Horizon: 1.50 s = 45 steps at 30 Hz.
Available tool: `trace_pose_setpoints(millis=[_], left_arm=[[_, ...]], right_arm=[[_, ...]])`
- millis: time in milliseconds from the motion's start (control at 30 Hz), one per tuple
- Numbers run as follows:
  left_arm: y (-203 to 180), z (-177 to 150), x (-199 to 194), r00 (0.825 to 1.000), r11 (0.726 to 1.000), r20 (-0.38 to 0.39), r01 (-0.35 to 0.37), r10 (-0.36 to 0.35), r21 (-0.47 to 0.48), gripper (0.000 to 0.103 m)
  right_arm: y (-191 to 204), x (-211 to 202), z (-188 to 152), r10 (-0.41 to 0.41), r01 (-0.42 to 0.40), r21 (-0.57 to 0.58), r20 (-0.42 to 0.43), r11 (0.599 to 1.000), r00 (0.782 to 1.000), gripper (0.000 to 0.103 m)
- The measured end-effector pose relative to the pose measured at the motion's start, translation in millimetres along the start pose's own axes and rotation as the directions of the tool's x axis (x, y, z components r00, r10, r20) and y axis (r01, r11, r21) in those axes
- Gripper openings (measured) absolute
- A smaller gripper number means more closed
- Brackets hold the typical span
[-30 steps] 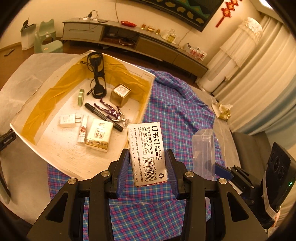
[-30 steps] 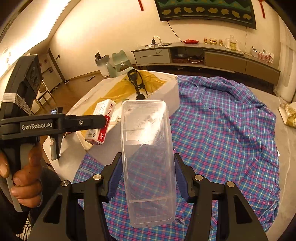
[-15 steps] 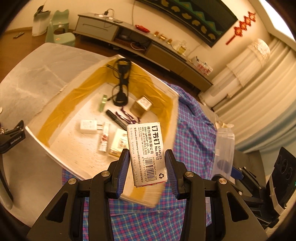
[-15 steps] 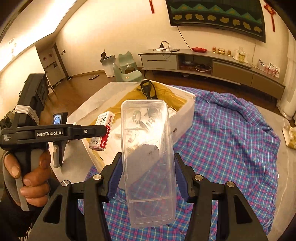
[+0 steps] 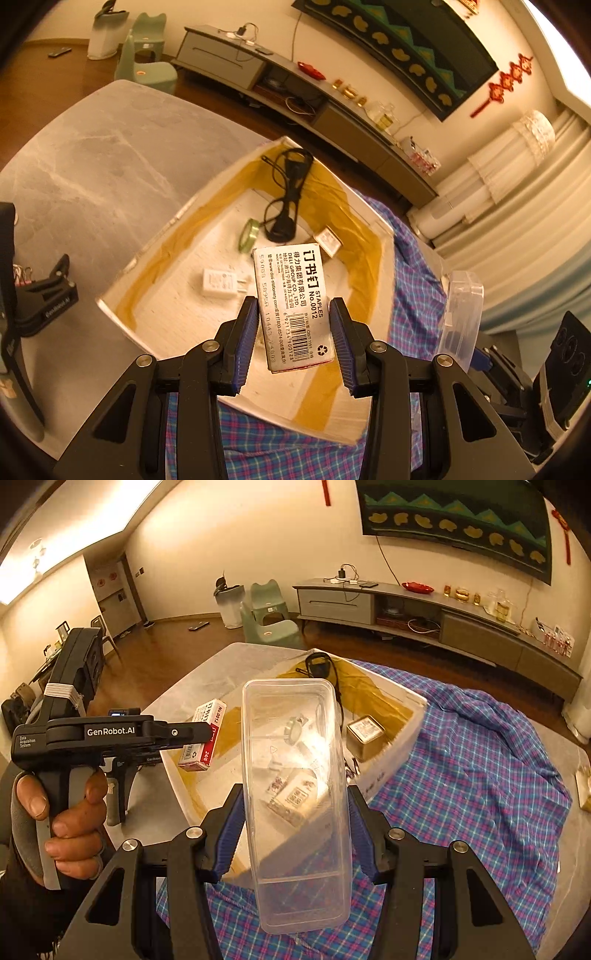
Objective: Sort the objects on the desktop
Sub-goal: 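Carry the stapler box and clear plastic box over the cardboard box with both tools, then open both tools to drop the stapler box and plastic box into the box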
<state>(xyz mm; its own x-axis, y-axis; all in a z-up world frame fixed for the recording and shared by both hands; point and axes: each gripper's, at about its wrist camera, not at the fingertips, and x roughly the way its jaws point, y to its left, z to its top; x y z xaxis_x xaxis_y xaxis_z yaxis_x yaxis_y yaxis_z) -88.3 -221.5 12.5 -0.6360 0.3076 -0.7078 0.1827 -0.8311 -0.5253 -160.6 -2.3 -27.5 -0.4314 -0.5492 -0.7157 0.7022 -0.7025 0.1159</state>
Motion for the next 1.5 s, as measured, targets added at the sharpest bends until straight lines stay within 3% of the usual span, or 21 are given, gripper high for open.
trace_pose_setpoints(millis=[367,500,767,1033,1267,1500], left_arm=[[2.5,28.0,15.0,0.995,0.994,0.029,-0.097,0.096,0.042,0.041],[-0.3,32.1,22.3,0.983,0.979,0.059,-0.179,0.174,0.099,0.041],[0.3,30.9,43.4,0.963,0.939,0.052,-0.269,0.264,0.212,0.041],[-3.0,26.8,60.1,0.967,0.920,-0.023,-0.233,0.254,0.316,0.041],[-3.8,23.9,72.4,0.954,0.900,-0.056,-0.256,0.294,0.352,0.041],[-6.2,21.1,83.9,0.943,0.892,-0.110,-0.253,0.314,0.375,0.041]], right_arm=[[16.0,31.6,31.2,-0.007,0.006,-0.077,-0.015,0.997,1.000,0.055],[18.8,47.2,40.5,-0.017,0.014,-0.102,-0.033,0.995,0.999,0.055],[22.6,85.5,59.6,-0.040,0.028,-0.149,-0.081,0.988,0.996,0.055],[27.9,134.9,74.8,-0.121,0.086,-0.231,-0.143,0.969,0.982,0.055],[32.3,164.6,88.9,-0.210,0.137,-0.374,-0.162,0.917,0.964,0.055],[29.2,208.1,89.8,-0.227,0.104,-0.427,-0.248,0.898,0.942,0.055]])
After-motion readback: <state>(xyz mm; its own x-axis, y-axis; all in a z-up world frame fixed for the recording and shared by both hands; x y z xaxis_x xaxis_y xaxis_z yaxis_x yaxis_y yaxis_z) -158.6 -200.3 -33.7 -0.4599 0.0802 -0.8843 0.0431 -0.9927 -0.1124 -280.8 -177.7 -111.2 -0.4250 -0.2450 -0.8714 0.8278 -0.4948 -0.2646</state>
